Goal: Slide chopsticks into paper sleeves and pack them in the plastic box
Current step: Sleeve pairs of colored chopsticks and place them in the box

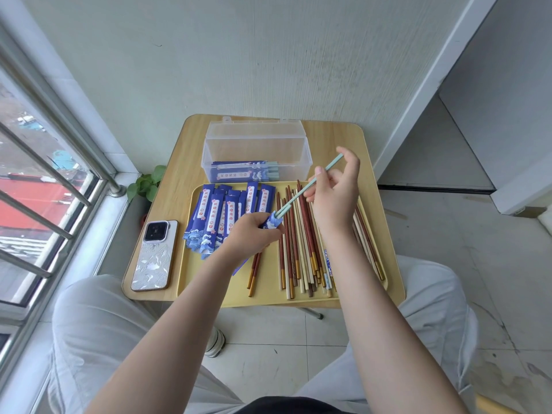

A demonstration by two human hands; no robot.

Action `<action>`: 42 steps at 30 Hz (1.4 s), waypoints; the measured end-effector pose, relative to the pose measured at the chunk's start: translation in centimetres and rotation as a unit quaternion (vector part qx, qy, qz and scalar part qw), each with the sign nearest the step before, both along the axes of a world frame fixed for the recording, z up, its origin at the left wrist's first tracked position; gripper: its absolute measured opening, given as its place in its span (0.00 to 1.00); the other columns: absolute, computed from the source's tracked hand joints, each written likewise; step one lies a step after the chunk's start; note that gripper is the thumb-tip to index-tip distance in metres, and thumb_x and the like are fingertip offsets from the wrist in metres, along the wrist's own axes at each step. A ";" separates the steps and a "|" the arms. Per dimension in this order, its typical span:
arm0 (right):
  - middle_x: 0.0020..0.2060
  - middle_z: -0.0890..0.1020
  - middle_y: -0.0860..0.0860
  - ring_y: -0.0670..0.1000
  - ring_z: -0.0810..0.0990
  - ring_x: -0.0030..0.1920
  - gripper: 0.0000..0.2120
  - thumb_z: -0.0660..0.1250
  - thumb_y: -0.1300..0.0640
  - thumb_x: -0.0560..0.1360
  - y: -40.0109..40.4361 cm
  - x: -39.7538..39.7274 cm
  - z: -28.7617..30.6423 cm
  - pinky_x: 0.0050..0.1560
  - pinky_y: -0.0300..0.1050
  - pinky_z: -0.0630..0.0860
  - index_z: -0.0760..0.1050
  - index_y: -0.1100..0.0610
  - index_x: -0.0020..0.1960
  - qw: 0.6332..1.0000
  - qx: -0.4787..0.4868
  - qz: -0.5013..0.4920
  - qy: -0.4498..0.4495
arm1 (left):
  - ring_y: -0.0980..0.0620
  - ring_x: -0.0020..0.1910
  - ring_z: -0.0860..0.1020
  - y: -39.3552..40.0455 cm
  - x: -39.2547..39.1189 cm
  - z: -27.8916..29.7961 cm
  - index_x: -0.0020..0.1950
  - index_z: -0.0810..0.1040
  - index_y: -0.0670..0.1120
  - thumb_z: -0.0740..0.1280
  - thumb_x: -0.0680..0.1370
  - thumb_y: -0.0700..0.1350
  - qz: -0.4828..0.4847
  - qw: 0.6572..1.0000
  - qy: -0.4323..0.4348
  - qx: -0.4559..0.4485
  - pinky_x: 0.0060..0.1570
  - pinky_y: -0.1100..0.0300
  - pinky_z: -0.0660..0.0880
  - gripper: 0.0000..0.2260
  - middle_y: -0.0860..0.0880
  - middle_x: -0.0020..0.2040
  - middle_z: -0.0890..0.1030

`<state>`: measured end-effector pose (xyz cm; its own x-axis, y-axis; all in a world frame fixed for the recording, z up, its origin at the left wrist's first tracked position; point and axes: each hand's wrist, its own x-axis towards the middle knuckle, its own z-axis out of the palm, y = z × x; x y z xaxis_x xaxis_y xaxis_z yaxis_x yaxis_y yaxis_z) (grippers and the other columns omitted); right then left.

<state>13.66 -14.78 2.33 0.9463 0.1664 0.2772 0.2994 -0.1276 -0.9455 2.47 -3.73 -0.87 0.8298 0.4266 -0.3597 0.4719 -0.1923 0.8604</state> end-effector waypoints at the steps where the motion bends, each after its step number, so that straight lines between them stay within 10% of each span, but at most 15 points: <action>1: 0.33 0.82 0.52 0.52 0.82 0.29 0.17 0.63 0.62 0.81 0.2 -0.2 -0.2 0.35 0.52 0.81 0.66 0.55 0.68 1.000 -0.009 0.010 0.004 | 0.51 0.30 0.68 0.0 0.1 0.1 0.53 0.80 0.34 0.69 0.77 0.40 0.000 1.000 -0.003 -0.006 0.34 0.57 0.69 0.10 0.46 0.33 0.72; 10: 0.54 0.85 0.51 0.49 0.82 0.55 0.12 0.63 0.58 0.82 1.8 -1.5 -1.9 0.57 0.43 0.77 0.81 0.58 0.61 0.970 -0.191 0.148 0.024 | 0.54 0.27 0.62 0.5 2.2 1.3 0.32 0.65 0.47 0.69 0.77 0.44 0.038 0.990 -0.011 0.134 0.29 0.60 0.58 0.17 0.52 0.27 0.65; 13: 0.49 0.86 0.53 0.52 0.85 0.49 0.12 0.63 0.60 0.82 1.8 -0.5 -1.5 0.56 0.51 0.81 0.81 0.59 0.61 0.963 -0.193 0.174 0.077 | 0.50 0.32 0.67 1.6 2.9 1.3 0.33 0.65 0.48 0.68 0.77 0.48 0.027 0.967 0.020 0.253 0.30 0.58 0.59 0.17 0.52 0.29 0.67; 16: 0.43 0.85 0.59 0.53 0.85 0.37 0.10 0.63 0.64 0.81 2.3 0.9 -0.7 0.45 0.49 0.84 0.80 0.65 0.59 0.959 -0.077 0.183 0.201 | 0.47 0.43 0.76 2.7 3.7 2.3 0.52 0.77 0.49 0.69 0.76 0.50 0.016 0.939 0.017 0.344 0.39 0.57 0.69 0.08 0.51 0.41 0.78; 20: 0.41 0.85 0.57 0.53 0.86 0.38 0.08 0.64 0.63 0.81 3.1 4.2 0.7 0.41 0.44 0.84 0.78 0.64 0.58 0.968 0.025 0.068 0.241 | 0.45 0.74 0.66 5.9 4.9 2.4 0.80 0.57 0.45 0.73 0.74 0.53 0.031 0.914 -0.062 0.401 0.75 0.47 0.59 0.40 0.45 0.74 0.68; 25: 0.39 0.85 0.58 0.56 0.86 0.39 0.09 0.64 0.62 0.82 5.8 9.5 0.2 0.45 0.51 0.84 0.79 0.65 0.57 0.977 0.019 -0.032 0.210 | 0.46 0.81 0.51 9.8 6.3 0.5 0.81 0.54 0.43 0.63 0.81 0.54 0.031 0.911 0.031 0.411 0.79 0.49 0.46 0.32 0.44 0.81 0.57; 32: 0.40 0.86 0.52 0.51 0.85 0.41 0.10 0.63 0.57 0.82 12.0 10.3 -1.9 0.51 0.50 0.82 0.82 0.59 0.53 0.969 -0.178 0.074 0.154 | 0.45 0.80 0.54 11.0 7.2 -2.9 0.78 0.60 0.43 0.63 0.80 0.50 0.006 0.902 0.041 0.431 0.78 0.50 0.43 0.29 0.45 0.78 0.64; 37: 0.33 0.73 0.53 0.55 0.71 0.42 0.17 0.57 0.62 0.82 13.6 10.3 -2.8 0.35 0.45 0.64 0.72 0.57 0.36 0.880 -0.436 0.180 0.055 | 0.45 0.81 0.49 11.3 7.4 -4.1 0.80 0.58 0.43 0.62 0.81 0.51 -0.001 0.889 0.064 0.454 0.78 0.49 0.39 0.30 0.45 0.80 0.59; 39: 0.38 0.73 0.51 0.57 0.72 0.46 0.14 0.55 0.61 0.83 13.3 10.2 -2.5 0.43 0.48 0.66 0.72 0.56 0.41 0.840 -0.512 0.179 -0.008 | 0.44 0.81 0.46 11.2 7.4 -3.9 0.81 0.55 0.43 0.60 0.81 0.50 -0.005 0.891 0.070 0.449 0.79 0.49 0.39 0.31 0.44 0.82 0.55; 42: 0.53 0.79 0.55 0.57 0.75 0.58 0.12 0.57 0.60 0.83 11.8 9.4 -2.1 0.57 0.49 0.69 0.77 0.60 0.57 0.876 -0.455 0.121 -0.105 | 0.40 0.80 0.53 10.6 6.6 -3.3 0.79 0.60 0.42 0.63 0.79 0.46 0.023 0.889 0.027 0.457 0.79 0.47 0.49 0.29 0.40 0.80 0.58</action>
